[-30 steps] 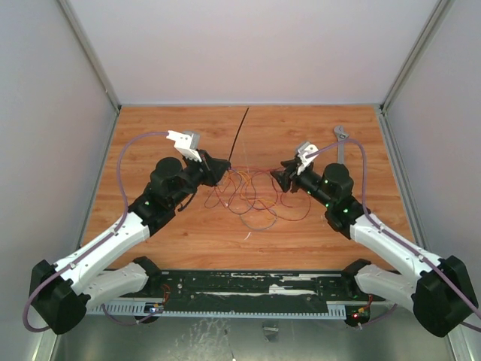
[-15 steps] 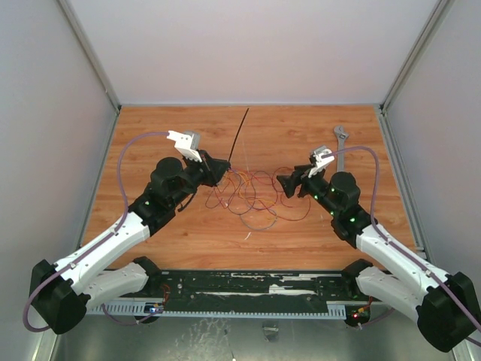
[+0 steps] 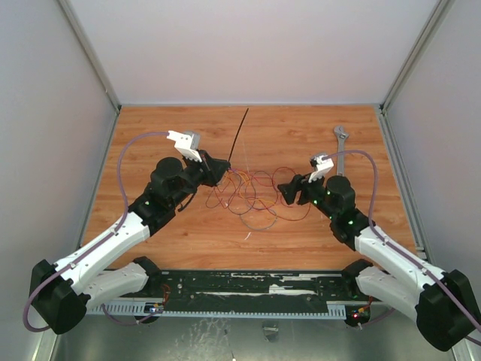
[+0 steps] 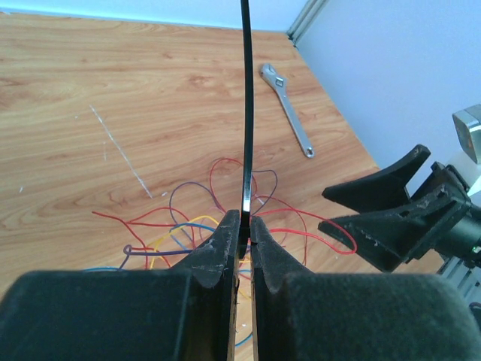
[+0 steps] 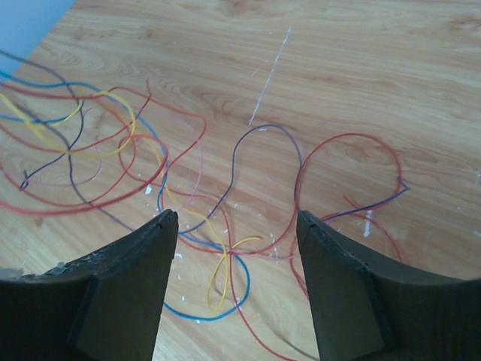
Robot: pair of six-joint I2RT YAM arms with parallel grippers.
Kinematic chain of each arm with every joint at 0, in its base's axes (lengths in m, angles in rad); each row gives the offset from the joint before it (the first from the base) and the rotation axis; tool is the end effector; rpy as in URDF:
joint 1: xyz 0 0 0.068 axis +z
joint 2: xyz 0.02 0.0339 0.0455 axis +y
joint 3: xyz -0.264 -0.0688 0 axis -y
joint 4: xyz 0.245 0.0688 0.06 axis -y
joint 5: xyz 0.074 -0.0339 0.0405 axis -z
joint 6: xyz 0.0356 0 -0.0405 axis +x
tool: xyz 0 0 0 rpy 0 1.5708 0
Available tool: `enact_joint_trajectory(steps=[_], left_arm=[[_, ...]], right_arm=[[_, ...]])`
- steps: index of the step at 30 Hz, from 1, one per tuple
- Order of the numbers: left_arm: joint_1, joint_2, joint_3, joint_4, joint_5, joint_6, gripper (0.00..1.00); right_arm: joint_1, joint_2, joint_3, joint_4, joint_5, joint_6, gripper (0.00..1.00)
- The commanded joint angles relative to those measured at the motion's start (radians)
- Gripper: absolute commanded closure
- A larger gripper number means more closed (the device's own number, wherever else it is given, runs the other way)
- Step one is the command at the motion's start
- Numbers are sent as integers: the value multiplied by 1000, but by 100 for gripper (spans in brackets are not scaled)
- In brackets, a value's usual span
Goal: Zip-tie the wires
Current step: Adjust the cable at the center of the board.
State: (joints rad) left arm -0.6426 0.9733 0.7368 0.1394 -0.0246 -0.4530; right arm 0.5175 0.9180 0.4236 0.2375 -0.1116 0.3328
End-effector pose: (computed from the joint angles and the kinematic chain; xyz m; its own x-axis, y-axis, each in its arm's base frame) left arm 0.1869 -0.1388 0.3221 -0.3234 -0.3044 -0.8959 0.4871 0.7582 -0.4335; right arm 0.1802 0.1071 0.2320 -0.3999 0.1459 -0.9049 -0.4810 0.8070 0.3427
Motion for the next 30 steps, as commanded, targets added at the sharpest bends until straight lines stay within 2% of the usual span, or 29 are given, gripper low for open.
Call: enact_joint_trajectory(steps=[1, 8, 17, 24, 30], left_arm=[[8, -10, 24, 22, 6, 10, 100], [8, -28, 13, 22, 16, 19, 100], [7, -34, 3, 35, 50, 14, 100], [8, -39, 0, 42, 58, 10, 100], [6, -37, -1, 45, 61, 8, 100]], right_arm=[[-31, 44, 100, -54, 65, -8, 34], [-121, 248, 264, -94, 30, 48, 24], [-139, 545, 449, -64, -208, 136, 16], [-84, 691, 509, -54, -340, 171, 17], [-35, 767, 523, -37, -398, 184, 25]])
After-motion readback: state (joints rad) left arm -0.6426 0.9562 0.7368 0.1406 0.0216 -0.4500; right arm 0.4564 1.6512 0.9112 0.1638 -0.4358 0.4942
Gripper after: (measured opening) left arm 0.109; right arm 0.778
